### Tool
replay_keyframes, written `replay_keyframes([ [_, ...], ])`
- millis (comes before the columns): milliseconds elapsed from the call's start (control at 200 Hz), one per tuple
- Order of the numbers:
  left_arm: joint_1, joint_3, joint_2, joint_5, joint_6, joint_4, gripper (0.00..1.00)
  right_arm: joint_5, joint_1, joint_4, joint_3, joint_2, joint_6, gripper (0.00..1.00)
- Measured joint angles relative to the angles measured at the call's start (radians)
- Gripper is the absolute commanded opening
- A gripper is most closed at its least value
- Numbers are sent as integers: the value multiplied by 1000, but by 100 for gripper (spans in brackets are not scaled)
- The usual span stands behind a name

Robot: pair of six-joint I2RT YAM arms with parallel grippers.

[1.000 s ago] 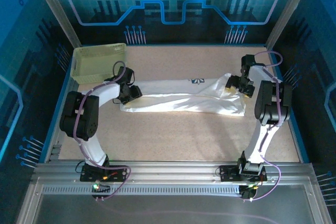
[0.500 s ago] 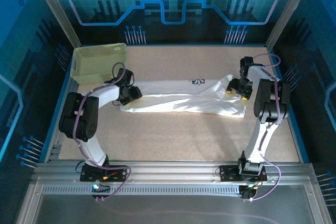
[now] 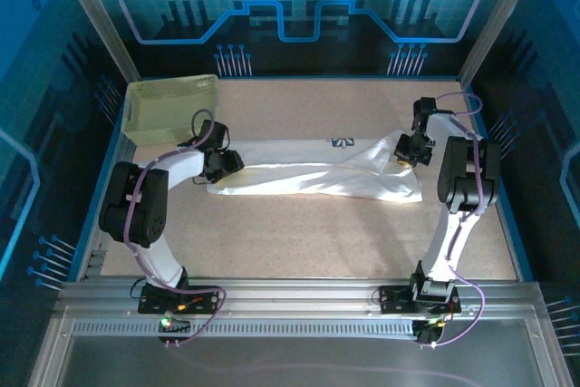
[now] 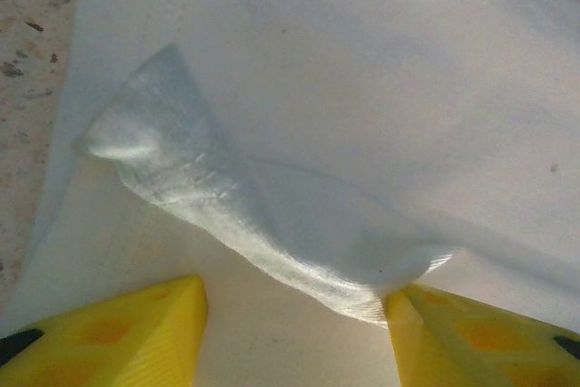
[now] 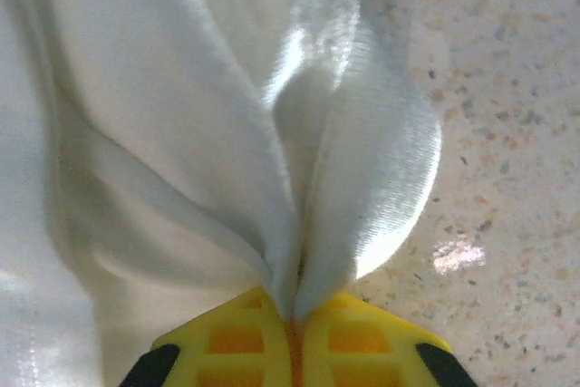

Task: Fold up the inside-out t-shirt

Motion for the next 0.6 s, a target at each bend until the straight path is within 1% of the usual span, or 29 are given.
replay_keyframes([
  [155,1,-9,-3,12,-2,8,56,31,0,-6,-19,-24,1,0],
  [295,-15,-15,-8,27,-9,10,56,115,0,-55,-19,-93,1,0],
  [440,-83,-37,-29,27,-26,9,56,213,0,-122,4,-184,-5,0],
  [600,-173,-69,-68,26,-42,-10,56,305,-1,-171,68,-221,-24,0],
])
